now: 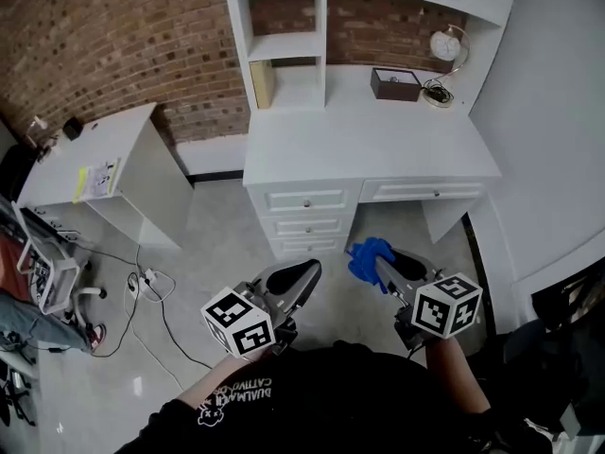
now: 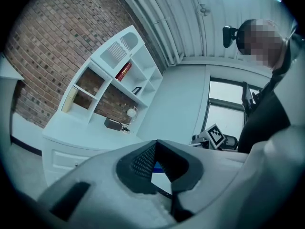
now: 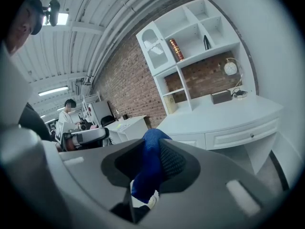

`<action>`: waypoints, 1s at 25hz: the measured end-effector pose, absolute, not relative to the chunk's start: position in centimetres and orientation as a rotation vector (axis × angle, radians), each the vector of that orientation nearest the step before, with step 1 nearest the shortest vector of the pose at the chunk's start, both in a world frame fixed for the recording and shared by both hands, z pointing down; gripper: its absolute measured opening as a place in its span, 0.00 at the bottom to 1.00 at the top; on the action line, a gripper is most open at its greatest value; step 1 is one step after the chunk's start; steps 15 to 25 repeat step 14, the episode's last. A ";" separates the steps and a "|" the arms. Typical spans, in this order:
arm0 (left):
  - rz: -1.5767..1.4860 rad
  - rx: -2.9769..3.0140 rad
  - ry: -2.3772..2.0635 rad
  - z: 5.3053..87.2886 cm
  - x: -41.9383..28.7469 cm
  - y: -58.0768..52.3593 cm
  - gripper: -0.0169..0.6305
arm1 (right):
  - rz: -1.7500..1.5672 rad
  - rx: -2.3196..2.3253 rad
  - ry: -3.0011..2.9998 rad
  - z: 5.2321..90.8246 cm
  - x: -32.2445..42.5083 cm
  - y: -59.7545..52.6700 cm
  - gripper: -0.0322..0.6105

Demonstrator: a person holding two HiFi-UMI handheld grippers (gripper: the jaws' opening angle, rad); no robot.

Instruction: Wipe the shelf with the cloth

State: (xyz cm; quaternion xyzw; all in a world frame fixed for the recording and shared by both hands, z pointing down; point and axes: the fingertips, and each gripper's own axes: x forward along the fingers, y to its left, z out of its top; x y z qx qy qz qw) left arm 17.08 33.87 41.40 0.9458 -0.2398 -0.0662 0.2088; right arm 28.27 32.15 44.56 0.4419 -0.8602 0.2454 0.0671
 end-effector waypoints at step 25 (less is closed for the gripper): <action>-0.145 2.626 -0.740 43.7 16.5 36.9 0.03 | 0.733 1.298 -2.606 46.8 28.5 34.1 0.20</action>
